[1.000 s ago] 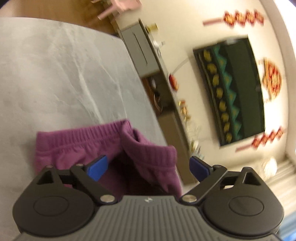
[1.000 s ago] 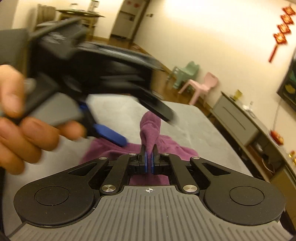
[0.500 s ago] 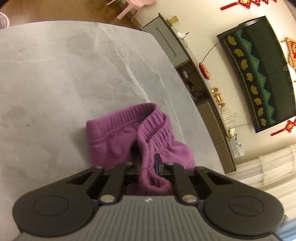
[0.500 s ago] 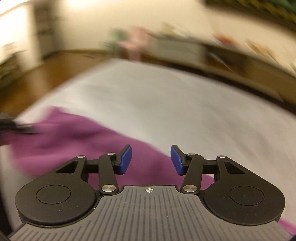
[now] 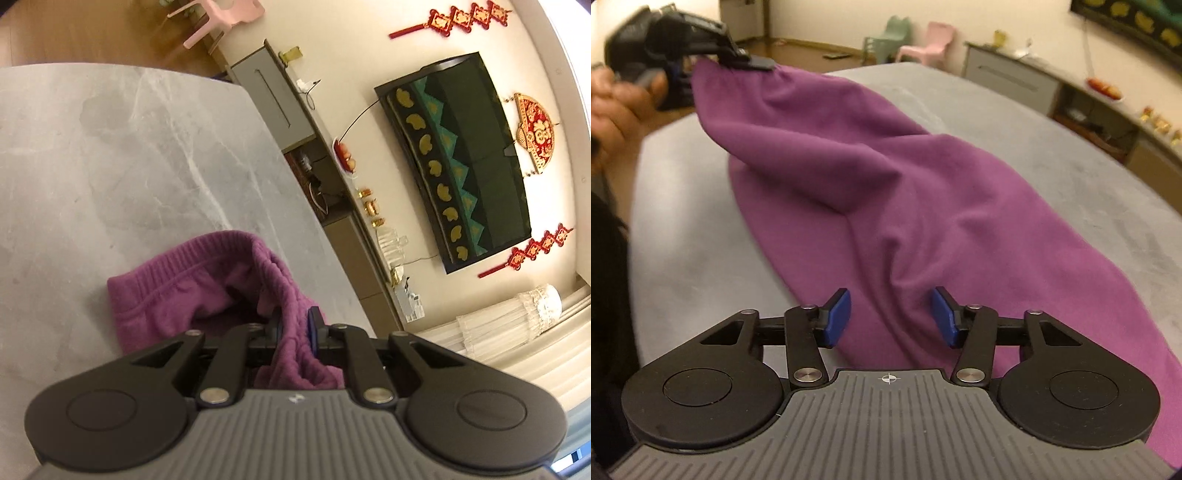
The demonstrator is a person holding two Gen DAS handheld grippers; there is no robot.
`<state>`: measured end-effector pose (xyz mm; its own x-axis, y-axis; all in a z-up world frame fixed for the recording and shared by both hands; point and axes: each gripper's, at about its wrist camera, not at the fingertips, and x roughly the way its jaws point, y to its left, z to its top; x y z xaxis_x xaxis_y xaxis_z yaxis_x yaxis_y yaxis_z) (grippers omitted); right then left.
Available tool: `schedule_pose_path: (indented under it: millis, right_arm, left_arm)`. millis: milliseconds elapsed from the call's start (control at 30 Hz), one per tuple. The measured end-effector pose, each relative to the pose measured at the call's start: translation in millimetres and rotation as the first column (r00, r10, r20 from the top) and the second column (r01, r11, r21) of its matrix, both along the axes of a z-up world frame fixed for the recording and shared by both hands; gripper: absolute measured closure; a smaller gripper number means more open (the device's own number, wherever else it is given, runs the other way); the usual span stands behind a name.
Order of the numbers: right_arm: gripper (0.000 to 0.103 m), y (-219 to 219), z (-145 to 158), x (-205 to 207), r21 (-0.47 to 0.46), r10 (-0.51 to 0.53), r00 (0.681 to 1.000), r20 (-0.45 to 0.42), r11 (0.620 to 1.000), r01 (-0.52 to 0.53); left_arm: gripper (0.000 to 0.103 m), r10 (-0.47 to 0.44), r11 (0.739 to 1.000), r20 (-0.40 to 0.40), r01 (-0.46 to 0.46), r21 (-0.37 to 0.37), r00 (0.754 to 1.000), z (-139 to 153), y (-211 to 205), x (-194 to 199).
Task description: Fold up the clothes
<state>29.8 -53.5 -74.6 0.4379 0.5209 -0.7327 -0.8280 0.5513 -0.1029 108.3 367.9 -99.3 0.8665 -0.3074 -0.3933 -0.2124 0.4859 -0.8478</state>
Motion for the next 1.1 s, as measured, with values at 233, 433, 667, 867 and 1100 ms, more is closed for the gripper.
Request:
schedule_pose_path:
  millis: [233, 433, 667, 867, 1100]
  right_arm:
    - [0.055, 18, 0, -15, -0.153, 0.073, 0.955, 0.286, 0.988, -0.029]
    - [0.103, 16, 22, -22, -0.207, 0.103, 0.902, 0.419, 0.978, -0.016]
    - [0.103, -2, 33, -29, -0.168, 0.133, 0.946, 0.296, 0.982, -0.086]
    - [0.077, -14, 37, -10, 0.002, 0.102, 0.99, 0.094, 0.995, -0.103]
    - [0.048, -38, 92, 83, 0.29, -0.06, 0.987, -0.15, 0.952, 0.102]
  left_arm:
    - [0.088, 0.018, 0.999, 0.023, -0.017, -0.036, 1.0, 0, 5, -8]
    - [0.089, 0.099, 0.995, 0.01, -0.099, -0.029, 0.995, -2, 18, -18]
    - [0.089, 0.133, 0.991, -0.149, -0.134, 0.008, 0.98, -27, 27, -20]
    - [0.045, 0.132, 0.978, -0.137, -0.107, 0.178, 0.982, -8, 15, -9]
    - [0.031, 0.016, 0.912, -0.239, 0.084, 0.402, 0.971, 9, -24, 56]
